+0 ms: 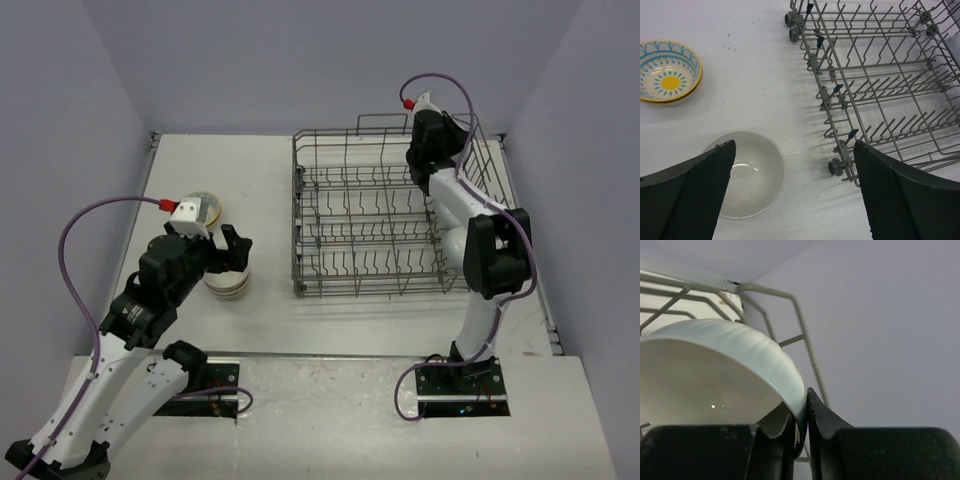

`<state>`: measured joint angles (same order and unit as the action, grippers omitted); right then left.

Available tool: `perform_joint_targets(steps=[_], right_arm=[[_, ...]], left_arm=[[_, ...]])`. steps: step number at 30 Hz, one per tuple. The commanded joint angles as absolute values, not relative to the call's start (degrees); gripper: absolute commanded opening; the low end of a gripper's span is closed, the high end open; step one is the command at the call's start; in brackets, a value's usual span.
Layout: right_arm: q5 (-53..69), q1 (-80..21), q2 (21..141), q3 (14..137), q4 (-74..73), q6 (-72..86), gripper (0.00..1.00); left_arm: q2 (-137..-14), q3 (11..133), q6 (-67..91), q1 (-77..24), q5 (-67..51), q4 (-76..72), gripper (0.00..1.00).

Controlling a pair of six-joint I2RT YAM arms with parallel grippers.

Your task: Unload the bowls from the dish rack

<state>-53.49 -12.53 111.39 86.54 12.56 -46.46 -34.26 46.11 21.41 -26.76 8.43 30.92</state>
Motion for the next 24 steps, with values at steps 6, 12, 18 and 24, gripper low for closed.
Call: perform_joint_targets(steps=[6, 12, 18, 24], right_arm=[[-53.01, -14.67, 100.21, 90.52, 5.22, -34.83, 0.00], [-31.10, -17.66, 87.29, 96.06, -27.11, -2.69, 0.00], [-6.37, -19.59, 78.23, 89.40, -29.10, 11.05, 0.00], [-0.26, -23.72, 73.39, 84.46, -27.24, 16.08, 0.00]], left_arm=[[-35.94, 47.19, 20.21, -26.81, 10.63, 28.83, 1.00], [-44.20, 58.94, 24.77, -26.81, -4.09, 25.33, 1.00], [-67.79, 78.95, 27.51, -28.03, -18.36, 18.36, 1.00], [-86.62, 104.97, 24.79, -36.54, -10.64, 29.51, 1.00]])
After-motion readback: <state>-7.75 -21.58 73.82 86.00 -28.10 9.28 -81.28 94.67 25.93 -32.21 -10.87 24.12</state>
